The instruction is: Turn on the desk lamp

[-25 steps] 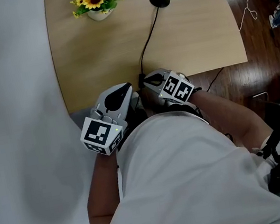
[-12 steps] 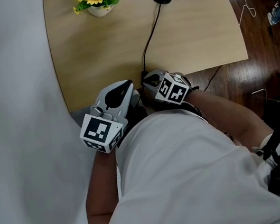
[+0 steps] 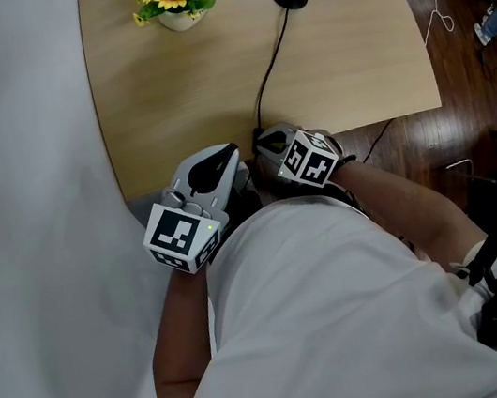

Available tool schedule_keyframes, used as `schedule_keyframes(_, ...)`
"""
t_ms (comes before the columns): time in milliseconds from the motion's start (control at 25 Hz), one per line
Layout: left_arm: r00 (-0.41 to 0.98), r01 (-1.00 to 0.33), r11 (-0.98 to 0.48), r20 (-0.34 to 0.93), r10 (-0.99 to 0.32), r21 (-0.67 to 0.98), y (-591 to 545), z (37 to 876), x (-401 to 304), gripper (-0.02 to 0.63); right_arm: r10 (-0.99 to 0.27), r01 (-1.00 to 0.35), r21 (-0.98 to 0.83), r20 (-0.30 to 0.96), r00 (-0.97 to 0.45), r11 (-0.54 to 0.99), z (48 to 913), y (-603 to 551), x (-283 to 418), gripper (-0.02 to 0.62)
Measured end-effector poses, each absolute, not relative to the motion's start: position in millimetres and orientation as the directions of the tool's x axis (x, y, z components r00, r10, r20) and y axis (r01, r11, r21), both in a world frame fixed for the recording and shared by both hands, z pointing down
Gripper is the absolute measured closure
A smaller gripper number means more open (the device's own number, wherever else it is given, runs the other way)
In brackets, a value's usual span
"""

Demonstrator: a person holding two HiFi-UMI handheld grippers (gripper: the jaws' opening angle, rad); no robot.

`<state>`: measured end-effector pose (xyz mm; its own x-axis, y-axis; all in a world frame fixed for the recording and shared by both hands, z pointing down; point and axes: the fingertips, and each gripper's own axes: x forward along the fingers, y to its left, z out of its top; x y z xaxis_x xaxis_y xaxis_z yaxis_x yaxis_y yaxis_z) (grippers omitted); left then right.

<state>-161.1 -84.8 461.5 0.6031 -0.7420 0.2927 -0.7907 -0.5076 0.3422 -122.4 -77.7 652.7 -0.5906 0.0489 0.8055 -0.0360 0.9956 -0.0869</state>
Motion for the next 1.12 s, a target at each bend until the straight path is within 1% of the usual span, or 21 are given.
schedule_keyframes(280,0.6,-0.793,-0.502,0.296,-0.743,0.346,-84.0,463.9,-164.1,0.588,0.056,-0.028,-0.088,0.818,-0.572,0.996,655.8,-78.8,-125.4,0.592)
schedule_keyframes(560,0.6,-0.792,-0.501,0.294,-0.745,0.348,-82.9,465.8,-164.8,0.588,0.054,-0.025,-0.078,0.854,-0.517,0.997,660.3,-78.0,-126.5,0.592)
schedule_keyframes(840,0.601,-0.791,-0.498,0.291,-0.745,0.356,-81.0,467.4,-168.7,0.588,0.069,-0.037,-0.103,0.856,-0.513,0.994,659.9,-81.7,-127.7,0.592)
schedule_keyframes(960,0.612,-0.782,-0.506,0.294,-0.734,0.363,-74.5,468.7,-168.0,0.588,0.067,-0.073,-0.128,0.832,-0.551,0.989,652.1,-76.0,-128.8,0.592)
schedule_keyframes(1120,0.638,-0.76,-0.527,0.284,-0.716,0.379,-72.1,470.6,-161.9,0.588,-0.006,-0.162,-0.118,0.789,-0.615,0.98,618.0,-77.8,-113.0,0.592)
